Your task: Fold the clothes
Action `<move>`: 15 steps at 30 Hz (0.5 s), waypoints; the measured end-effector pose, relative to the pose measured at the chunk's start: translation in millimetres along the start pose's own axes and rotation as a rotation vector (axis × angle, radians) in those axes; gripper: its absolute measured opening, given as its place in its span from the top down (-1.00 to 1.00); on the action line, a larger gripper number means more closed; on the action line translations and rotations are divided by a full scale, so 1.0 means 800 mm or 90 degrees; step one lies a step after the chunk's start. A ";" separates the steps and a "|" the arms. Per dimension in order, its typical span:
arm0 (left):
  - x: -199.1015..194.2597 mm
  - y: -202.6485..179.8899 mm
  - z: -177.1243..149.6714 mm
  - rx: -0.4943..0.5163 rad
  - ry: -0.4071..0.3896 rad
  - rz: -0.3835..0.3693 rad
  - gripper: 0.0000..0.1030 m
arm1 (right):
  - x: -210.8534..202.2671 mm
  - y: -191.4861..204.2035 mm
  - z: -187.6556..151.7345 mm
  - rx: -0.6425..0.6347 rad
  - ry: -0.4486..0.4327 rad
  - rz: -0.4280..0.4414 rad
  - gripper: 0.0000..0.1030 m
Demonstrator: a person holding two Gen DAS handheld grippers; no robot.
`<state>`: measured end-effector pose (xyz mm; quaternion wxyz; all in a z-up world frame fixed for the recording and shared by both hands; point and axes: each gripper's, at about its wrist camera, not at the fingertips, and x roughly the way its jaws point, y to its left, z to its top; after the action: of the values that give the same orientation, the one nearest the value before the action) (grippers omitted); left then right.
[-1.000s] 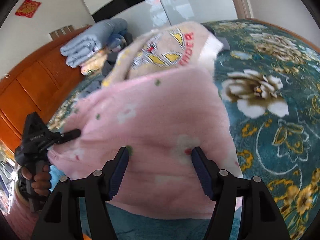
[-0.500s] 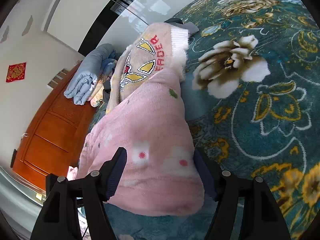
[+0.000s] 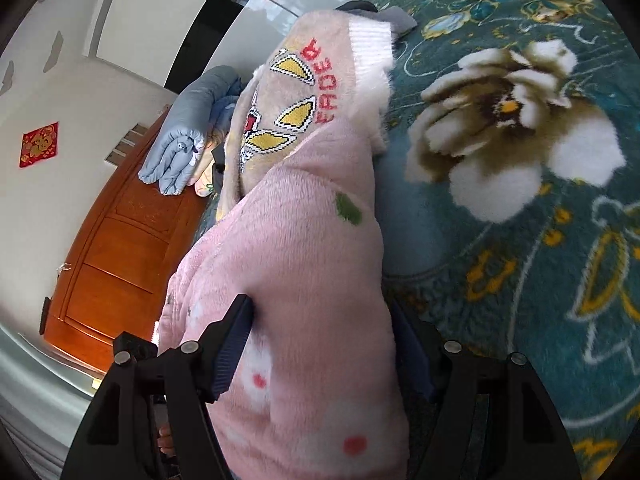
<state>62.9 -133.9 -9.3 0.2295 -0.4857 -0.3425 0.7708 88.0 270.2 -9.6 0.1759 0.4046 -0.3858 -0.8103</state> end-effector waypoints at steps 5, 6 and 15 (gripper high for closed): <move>0.003 0.003 0.003 -0.015 0.000 0.003 -0.83 | 0.010 0.002 0.010 0.002 0.017 0.008 -0.37; 0.002 0.004 0.001 -0.017 0.002 0.004 -0.78 | 0.012 0.003 0.011 0.004 0.018 0.005 -0.37; -0.006 0.001 0.005 -0.006 0.031 0.005 0.11 | 0.014 0.021 0.008 0.031 0.019 -0.037 0.28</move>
<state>61.4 -138.9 -6.3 0.2326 -0.5064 -0.3387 0.7581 75.4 255.8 -0.4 0.1485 0.4319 -0.3906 -0.7993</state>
